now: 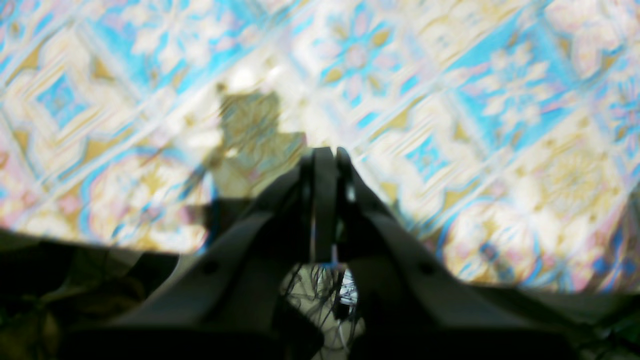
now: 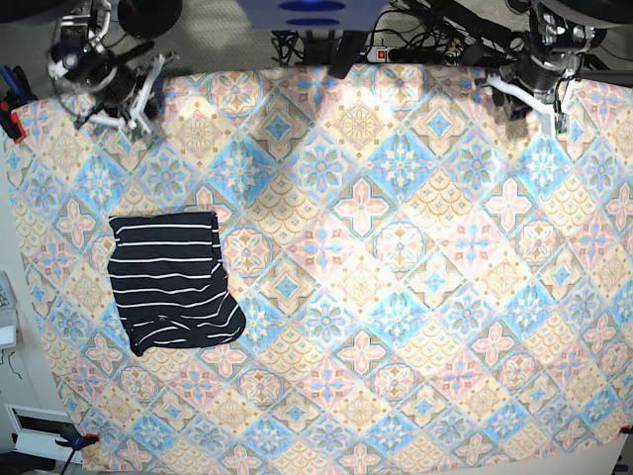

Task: Fold the T-shirt properly

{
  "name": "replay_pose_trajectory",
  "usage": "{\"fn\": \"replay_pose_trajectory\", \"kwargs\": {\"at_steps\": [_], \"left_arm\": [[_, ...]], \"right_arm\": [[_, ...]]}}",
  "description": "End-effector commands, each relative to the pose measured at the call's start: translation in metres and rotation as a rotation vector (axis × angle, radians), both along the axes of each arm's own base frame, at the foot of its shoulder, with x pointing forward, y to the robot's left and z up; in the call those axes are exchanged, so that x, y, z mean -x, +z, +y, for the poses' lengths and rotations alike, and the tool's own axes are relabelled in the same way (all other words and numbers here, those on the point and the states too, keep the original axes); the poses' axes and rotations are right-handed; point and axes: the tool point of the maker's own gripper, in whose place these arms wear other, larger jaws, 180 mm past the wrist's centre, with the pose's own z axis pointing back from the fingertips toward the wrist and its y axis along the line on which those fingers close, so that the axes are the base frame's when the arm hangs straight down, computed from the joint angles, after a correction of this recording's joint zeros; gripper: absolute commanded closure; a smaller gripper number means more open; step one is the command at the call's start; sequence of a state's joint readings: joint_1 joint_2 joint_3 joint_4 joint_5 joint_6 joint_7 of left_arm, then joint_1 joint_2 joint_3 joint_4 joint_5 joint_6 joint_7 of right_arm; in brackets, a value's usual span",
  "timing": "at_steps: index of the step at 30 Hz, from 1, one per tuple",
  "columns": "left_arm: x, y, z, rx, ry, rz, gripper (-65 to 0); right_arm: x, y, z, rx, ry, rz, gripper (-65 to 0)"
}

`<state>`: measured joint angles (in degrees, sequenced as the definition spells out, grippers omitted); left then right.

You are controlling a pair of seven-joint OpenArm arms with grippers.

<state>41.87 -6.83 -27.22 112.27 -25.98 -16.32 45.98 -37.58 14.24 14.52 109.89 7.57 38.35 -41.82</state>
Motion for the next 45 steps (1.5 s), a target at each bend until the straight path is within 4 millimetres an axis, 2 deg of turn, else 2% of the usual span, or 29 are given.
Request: {"fn": "replay_pose_trajectory", "kwargs": {"at_steps": [1, 6, 11, 14, 19, 22, 25, 29, 32, 37, 42, 45], "left_arm": [[0.003, 0.007, 0.003, -0.012, -0.002, -0.016, 0.0], [0.033, 0.000, 0.004, -0.015, -0.004, 0.057, 0.0], [0.067, -0.007, 0.002, -0.010, -0.006, 0.146, 0.0], [0.085, -0.011, 0.002, -0.009, -0.006, 0.191, 0.0], [0.133, -0.042, 0.007, 0.017, 0.060, 0.333, 0.0], [0.163, -0.065, 0.016, 0.012, 0.103, 0.402, 0.0], [0.189, -0.094, 0.012, 0.012, 0.086, 0.444, 0.0], [0.221, -0.132, -0.008, 0.063, 0.044, 0.531, 0.0], [0.236, -0.160, -0.022, 0.101, 0.048, 0.573, 0.0], [0.249, -0.197, -0.042, 0.116, 0.016, 0.585, 0.0], [0.243, -0.222, -0.046, 0.098, -0.004, 0.560, 0.0], [0.225, -0.234, -0.052, 0.083, -0.052, 0.531, 0.0]], "right_arm": [[0.005, 0.008, -0.009, -0.007, -0.026, -0.015, -1.1], [0.053, 0.010, -0.030, -0.065, -0.149, 0.067, -1.1], [0.103, 0.001, -0.031, -0.063, -0.167, 0.191, -1.1], [0.129, -0.013, -0.031, -0.080, -0.217, 0.261, -1.1], [0.189, -0.050, -0.043, -0.105, -0.340, 0.437, -1.0], [0.198, -0.068, -0.045, -0.137, -0.398, 0.458, -1.0], [0.210, -0.086, -0.030, -0.192, -0.418, 0.491, -1.0], [0.222, -0.109, -0.017, -0.233, -0.439, 0.549, -1.0], [0.226, -0.132, -0.013, -0.233, -0.444, 0.576, -1.0], [0.235, -0.165, -0.010, -0.266, -0.533, 0.593, -1.0], [0.225, -0.189, 0.000, -0.338, -0.666, 0.567, -1.1], [0.218, -0.197, 0.005, -0.369, -0.728, 0.534, -1.2]]}}
